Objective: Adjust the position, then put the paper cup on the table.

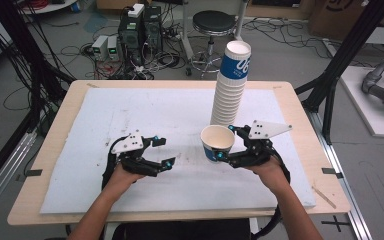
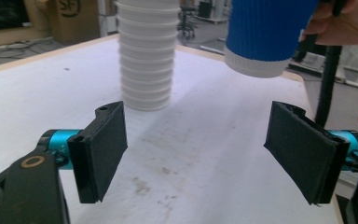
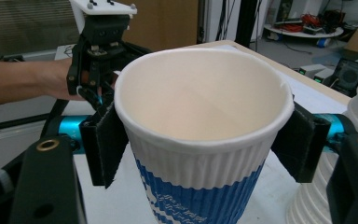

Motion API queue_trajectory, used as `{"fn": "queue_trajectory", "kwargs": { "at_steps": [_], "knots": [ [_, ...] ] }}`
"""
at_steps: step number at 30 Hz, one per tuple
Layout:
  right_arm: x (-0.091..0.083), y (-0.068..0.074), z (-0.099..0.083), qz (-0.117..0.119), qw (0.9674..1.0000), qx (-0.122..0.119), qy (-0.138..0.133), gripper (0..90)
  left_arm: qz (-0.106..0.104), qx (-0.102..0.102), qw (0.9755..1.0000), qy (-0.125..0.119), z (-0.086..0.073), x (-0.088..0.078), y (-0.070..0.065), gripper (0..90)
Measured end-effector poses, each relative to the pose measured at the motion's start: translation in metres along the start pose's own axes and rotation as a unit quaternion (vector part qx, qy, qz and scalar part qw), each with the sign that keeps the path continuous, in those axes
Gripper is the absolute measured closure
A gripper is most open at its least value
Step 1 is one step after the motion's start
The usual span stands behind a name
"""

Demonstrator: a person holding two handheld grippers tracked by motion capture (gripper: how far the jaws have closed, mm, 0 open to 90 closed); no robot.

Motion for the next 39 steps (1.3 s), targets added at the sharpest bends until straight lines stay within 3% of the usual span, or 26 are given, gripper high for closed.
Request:
{"fn": "queue_trajectory", "kwargs": {
  "at_steps": [7, 23, 31, 39],
  "knots": [
    [0.001, -0.002, -0.001, -0.013, 0.9999, -0.002, 0.006, 26.6, 0.034, -0.01, 0.9992, -0.017, 0.002, -0.019, 0.012, 20.4],
    [-0.006, -0.004, -0.007, -0.023, 0.9997, 0.007, -0.001, 26.1, 0.052, -0.025, 0.9981, -0.019, -0.001, -0.028, 0.021, 20.5],
    [-0.018, -0.013, -0.019, -0.047, 0.9986, 0.023, -0.005, 25.9, 0.08, -0.035, 0.9958, -0.027, -0.004, -0.041, 0.032, 20.5],
    [-0.032, -0.025, -0.032, -0.085, 0.9959, 0.031, -0.006, 25.9, 0.097, -0.029, 0.9943, -0.034, -0.002, -0.049, 0.035, 20.4]
  ]
}}
Point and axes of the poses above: each handheld gripper's, and its own axes: x roughly forward along the jaws, z roughly out of its top, y roughly to its left, the point moved 4 cm from there along x, roughly forward along the jaws, and after that the axes turned 2 degrees about -z, right-handed, at the moved point
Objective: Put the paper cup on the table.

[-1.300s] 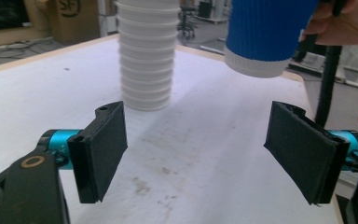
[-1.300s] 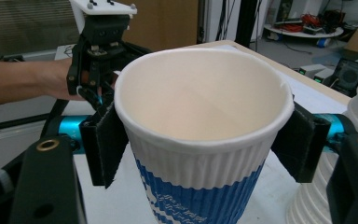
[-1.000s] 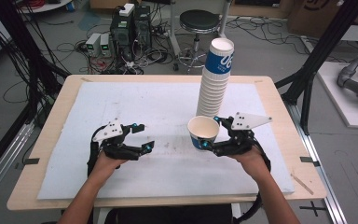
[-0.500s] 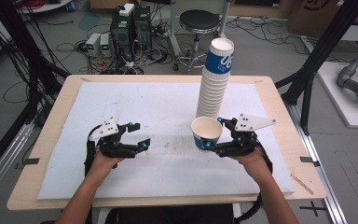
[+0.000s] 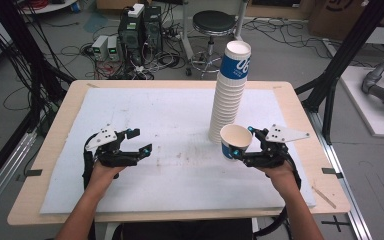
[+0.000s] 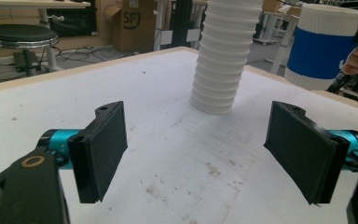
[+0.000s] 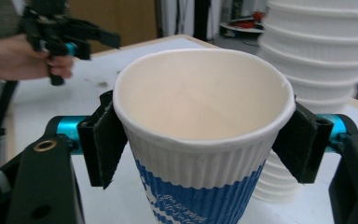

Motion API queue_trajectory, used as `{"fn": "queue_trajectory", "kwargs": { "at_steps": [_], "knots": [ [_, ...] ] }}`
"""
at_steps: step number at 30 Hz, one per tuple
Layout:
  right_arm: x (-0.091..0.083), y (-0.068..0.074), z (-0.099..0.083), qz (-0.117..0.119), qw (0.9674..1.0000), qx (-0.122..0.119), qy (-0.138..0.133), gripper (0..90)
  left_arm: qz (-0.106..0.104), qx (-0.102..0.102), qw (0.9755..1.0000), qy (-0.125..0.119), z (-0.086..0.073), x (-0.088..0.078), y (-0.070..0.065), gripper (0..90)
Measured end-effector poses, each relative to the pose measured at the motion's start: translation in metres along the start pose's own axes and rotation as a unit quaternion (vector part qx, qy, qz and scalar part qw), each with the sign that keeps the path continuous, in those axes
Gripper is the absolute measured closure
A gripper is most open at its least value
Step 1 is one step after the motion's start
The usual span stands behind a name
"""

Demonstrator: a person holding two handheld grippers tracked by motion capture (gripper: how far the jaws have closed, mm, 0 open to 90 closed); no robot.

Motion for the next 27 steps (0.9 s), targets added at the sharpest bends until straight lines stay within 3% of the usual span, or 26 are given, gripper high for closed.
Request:
{"fn": "queue_trajectory", "kwargs": {
  "at_steps": [11, 15, 22, 27],
  "knots": [
    [-0.015, -0.028, -0.024, -0.064, 0.9976, 0.025, 0.012, 25.7, 0.014, -0.005, 0.9999, 0.004, -0.008, -0.007, 0.005, 20.4],
    [-0.018, -0.038, -0.037, -0.087, 0.9951, 0.033, 0.034, 25.4, 0.014, -0.004, 0.9998, 0.009, -0.011, -0.004, 0.005, 20.5],
    [-0.021, -0.05, -0.053, -0.105, 0.992, 0.057, 0.042, 24.6, 0.012, -0.004, 0.9998, 0.014, -0.012, -0.002, 0.003, 20.5],
    [-0.018, -0.053, -0.063, -0.109, 0.9899, 0.065, 0.063, 24.2, 0.013, -0.004, 0.9998, 0.015, -0.013, -0.001, 0.003, 20.5]
  ]
}}
Point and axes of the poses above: each handheld gripper's, and its own axes: x roughly forward along the jaws, z roughly out of its top, y roughly to its left, the point moved 4 cm from there along x, roughly forward along the jaws, and after that the axes turned 2 degrees about -z, right-handed, at the moved point
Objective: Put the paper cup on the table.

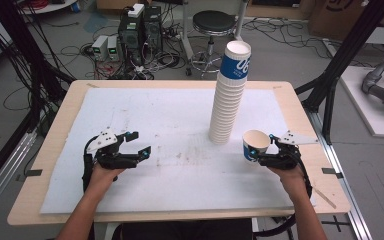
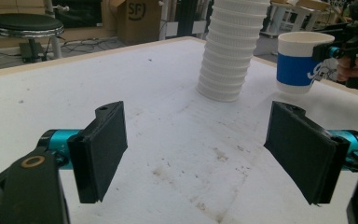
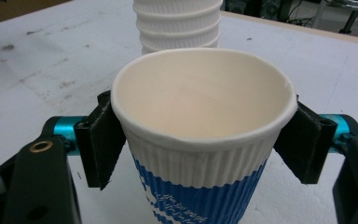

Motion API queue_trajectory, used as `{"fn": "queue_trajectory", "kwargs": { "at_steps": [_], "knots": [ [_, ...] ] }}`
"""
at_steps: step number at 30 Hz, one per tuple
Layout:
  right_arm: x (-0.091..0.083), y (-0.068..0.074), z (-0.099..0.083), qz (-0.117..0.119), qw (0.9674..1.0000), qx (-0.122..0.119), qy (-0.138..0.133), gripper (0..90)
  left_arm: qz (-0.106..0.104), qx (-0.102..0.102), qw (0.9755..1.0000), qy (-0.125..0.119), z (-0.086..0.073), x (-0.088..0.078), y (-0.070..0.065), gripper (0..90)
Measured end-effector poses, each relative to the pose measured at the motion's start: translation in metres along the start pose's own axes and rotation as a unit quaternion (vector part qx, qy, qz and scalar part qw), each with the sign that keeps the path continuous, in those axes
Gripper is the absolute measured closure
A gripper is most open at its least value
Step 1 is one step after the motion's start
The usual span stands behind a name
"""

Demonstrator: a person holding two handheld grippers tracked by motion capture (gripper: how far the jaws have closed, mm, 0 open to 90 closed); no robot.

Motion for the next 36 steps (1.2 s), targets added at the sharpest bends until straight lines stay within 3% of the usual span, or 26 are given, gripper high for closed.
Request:
{"fn": "queue_trajectory", "kwargs": {
  "at_steps": [6, 13, 18, 28, 31, 36],
  "knots": [
    [0.005, 0.001, -0.008, 0.007, 0.9997, -0.006, 0.022, 22.4, 0.002, -0.002, 1.0, 0.0, 0.0, 0.0, 0.001, 20.5],
    [-0.005, 0.0, -0.014, 0.009, 0.9993, -0.021, 0.031, 18.7, 0.003, -0.003, 1.0, 0.002, -0.001, 0.0, 0.002, 20.5],
    [-0.011, 0.0, -0.018, 0.014, 0.999, -0.008, 0.041, 18.7, 0.003, -0.004, 1.0, 0.003, -0.001, 0.0, 0.002, 20.5],
    [-0.021, 0.001, -0.022, 0.027, 0.9982, -0.012, 0.052, 18.7, 0.002, -0.005, 1.0, 0.004, -0.001, 0.001, 0.001, 20.5],
    [-0.021, 0.001, -0.028, 0.025, 0.9967, -0.02, 0.074, 18.7, 0.0, -0.004, 1.0, 0.005, -0.001, 0.002, 0.001, 20.5],
    [-0.029, 0.0, -0.026, 0.032, 0.9973, -0.014, 0.065, 18.7, 0.001, -0.006, 1.0, 0.004, -0.001, 0.002, 0.002, 20.5]
  ]
}}
Point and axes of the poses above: each handheld gripper's, and its own axes: x roughly forward along the jaws, z roughly out of its top, y roughly to its left, the point moved 4 cm from there along x, roughly forward along the jaws, and after that the axes turned 2 degrees about -z, right-handed, at the moved point
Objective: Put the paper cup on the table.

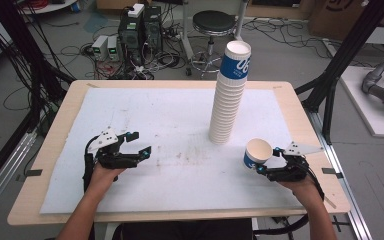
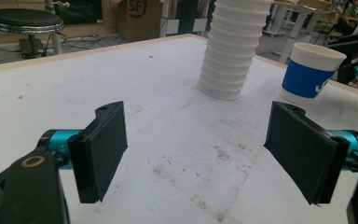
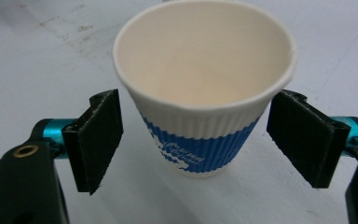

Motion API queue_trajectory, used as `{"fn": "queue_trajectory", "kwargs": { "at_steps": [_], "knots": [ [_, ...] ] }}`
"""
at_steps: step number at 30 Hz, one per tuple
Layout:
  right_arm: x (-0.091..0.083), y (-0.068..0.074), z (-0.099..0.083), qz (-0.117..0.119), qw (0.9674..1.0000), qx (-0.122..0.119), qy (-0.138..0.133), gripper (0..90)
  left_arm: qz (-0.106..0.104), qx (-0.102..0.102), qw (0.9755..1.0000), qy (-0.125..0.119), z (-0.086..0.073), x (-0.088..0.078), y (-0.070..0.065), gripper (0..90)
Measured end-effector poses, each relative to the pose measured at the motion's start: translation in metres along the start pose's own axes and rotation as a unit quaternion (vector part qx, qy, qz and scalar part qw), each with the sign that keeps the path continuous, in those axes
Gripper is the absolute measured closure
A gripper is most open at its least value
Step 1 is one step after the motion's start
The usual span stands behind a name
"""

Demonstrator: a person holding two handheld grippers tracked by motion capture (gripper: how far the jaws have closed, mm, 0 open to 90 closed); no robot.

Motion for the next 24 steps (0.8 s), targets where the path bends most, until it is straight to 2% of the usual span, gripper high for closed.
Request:
{"fn": "queue_trajectory", "kwargs": {
  "at_steps": [4, 8, 12, 18, 24],
  "knots": [
    [-0.01, -0.002, 0.001, 0.004, 1.0, 0.001, -0.007, 18.7, 0.002, -0.002, 1.0, -0.002, 0.0, 0.0, 0.001, 20.5],
    [-0.033, -0.005, 0.011, -0.003, 0.9992, 0.009, -0.04, 18.7, 0.002, -0.002, 1.0, -0.006, 0.002, 0.001, 0.001, 20.5],
    [-0.047, -0.001, 0.028, -0.004, 0.9961, 0.008, -0.087, 18.7, 0.0, -0.003, 0.9999, -0.011, 0.003, 0.002, 0.0, 20.5],
    [-0.048, 0.01, 0.048, -0.01, 0.9944, -0.001, -0.105, 18.7, -0.007, 0.005, 0.9997, -0.021, 0.009, 0.002, -0.003, 20.5],
    [-0.042, 0.017, 0.055, -0.02, 0.994, -0.019, -0.106, 18.7, -0.003, 0.006, 0.9996, -0.028, 0.011, -0.004, -0.004, 20.4]
  ]
}}
Point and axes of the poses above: each handheld gripper's, and its own axes: x roughly forward along the jaws, z roughly out of its top, y roughly to its left, the point moved 4 cm from there along x, roughly forward along the jaws, and after that the axes turned 2 degrees about -z, right-handed, at the moved point
